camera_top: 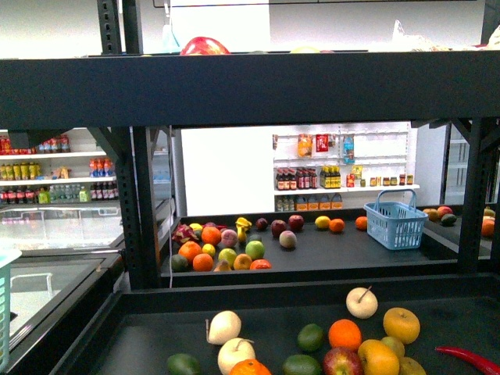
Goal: Pick lemon from shelf
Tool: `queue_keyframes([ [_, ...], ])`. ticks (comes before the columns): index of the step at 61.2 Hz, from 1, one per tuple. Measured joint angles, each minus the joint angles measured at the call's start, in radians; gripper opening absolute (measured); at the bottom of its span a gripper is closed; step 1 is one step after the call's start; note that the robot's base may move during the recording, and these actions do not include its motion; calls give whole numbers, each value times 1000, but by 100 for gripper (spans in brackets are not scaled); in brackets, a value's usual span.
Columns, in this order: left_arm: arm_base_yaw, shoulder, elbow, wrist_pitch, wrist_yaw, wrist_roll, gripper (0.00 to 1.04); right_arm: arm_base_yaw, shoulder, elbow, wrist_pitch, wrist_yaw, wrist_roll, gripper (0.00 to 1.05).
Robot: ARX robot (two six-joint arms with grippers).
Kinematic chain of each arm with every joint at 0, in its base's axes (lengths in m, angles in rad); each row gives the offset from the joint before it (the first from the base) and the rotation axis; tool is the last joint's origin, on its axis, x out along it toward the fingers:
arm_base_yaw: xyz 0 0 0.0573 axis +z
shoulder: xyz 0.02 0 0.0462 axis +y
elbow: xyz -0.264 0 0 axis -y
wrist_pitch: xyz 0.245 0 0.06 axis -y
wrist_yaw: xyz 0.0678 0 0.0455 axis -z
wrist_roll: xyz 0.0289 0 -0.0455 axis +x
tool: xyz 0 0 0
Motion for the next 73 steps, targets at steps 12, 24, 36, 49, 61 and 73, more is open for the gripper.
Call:
queue_keyframes([
  [12, -181, -331, -72, -153, -116, 439, 90, 0, 0, 0, 0, 0, 0, 97],
  [24, -534, -756, -434, -132, -338, 803, 51, 0, 0, 0, 0, 0, 0, 97],
  [36, -547, -874, -623, -81, -364, 850, 13, 0, 0, 0, 0, -1, 0, 97],
  [49, -547, -961, -734, -56, -363, 857, 3, 0, 0, 0, 0, 0, 0, 97],
  [61, -548, -1040, -808, -53, -363, 859, 3, 0, 0, 0, 0, 0, 0, 97],
  [73, -548, -1102, -851, -71, -363, 859, 3, 0, 0, 0, 0, 0, 0, 97],
])
